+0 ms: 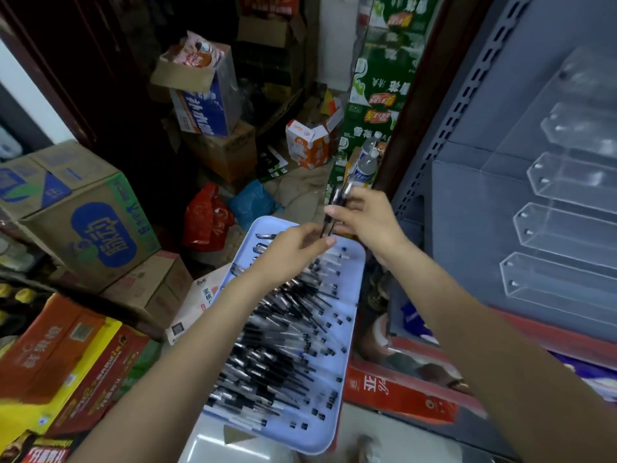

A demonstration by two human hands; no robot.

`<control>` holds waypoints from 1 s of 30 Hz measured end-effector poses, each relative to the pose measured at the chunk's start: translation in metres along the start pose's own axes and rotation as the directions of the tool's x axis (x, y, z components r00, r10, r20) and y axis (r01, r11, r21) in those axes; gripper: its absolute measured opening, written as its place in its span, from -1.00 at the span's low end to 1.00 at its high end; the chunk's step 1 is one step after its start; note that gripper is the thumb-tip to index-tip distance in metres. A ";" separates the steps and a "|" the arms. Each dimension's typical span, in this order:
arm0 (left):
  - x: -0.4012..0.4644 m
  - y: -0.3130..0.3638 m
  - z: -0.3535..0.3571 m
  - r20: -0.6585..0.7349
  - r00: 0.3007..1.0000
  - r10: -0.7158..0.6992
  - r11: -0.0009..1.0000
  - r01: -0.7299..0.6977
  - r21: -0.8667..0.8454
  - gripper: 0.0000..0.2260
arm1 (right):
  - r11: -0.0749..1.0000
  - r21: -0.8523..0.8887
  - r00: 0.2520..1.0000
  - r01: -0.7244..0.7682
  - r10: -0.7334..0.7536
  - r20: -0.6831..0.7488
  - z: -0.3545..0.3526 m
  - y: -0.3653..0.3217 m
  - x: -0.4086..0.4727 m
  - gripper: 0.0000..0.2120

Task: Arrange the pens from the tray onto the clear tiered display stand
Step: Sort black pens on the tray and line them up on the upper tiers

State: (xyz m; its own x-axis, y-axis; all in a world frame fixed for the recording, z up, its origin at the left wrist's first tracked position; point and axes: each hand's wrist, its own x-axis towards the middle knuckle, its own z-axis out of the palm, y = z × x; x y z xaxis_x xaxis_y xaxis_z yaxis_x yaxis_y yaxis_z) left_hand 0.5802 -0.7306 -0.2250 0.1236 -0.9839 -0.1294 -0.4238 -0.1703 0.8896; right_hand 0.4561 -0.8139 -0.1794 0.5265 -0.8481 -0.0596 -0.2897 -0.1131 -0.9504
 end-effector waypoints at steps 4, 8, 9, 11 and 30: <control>0.011 0.067 0.003 -0.058 0.984 0.167 0.986 -0.167 -0.010 -0.75 | 0.964 0.256 0.995 0.069 -0.047 -0.093 -0.050 -0.046 -0.017 -0.94; 0.026 0.137 0.014 -0.087 0.953 0.289 0.957 -0.290 0.006 -0.82 | 0.926 0.314 0.962 0.211 -0.141 -0.233 -0.120 -0.070 -0.033 -0.92; 0.030 0.153 0.020 -0.079 0.945 0.316 0.949 -0.316 0.019 -0.82 | 0.914 0.317 0.948 0.253 -0.169 -0.271 -0.140 -0.073 -0.038 -0.91; 0.044 0.184 0.036 -0.073 0.922 0.380 0.924 -0.375 0.074 -0.83 | 0.901 0.298 0.918 0.316 -0.212 -0.334 -0.182 -0.076 -0.048 -0.88; 0.133 0.307 0.152 -0.484 0.825 0.293 0.950 -0.192 0.248 -0.81 | 0.948 0.048 0.786 0.315 -0.232 -0.574 -0.418 -0.029 -0.029 -0.93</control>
State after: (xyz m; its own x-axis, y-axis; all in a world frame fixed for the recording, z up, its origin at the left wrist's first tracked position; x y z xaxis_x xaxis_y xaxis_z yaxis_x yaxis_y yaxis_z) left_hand 0.3305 -0.9217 -0.0354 0.4121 -0.8345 0.3658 -0.6487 0.0132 0.7609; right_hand 0.1151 -1.0028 -0.0223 0.0223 -0.9369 0.3489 -0.0703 -0.3496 -0.9343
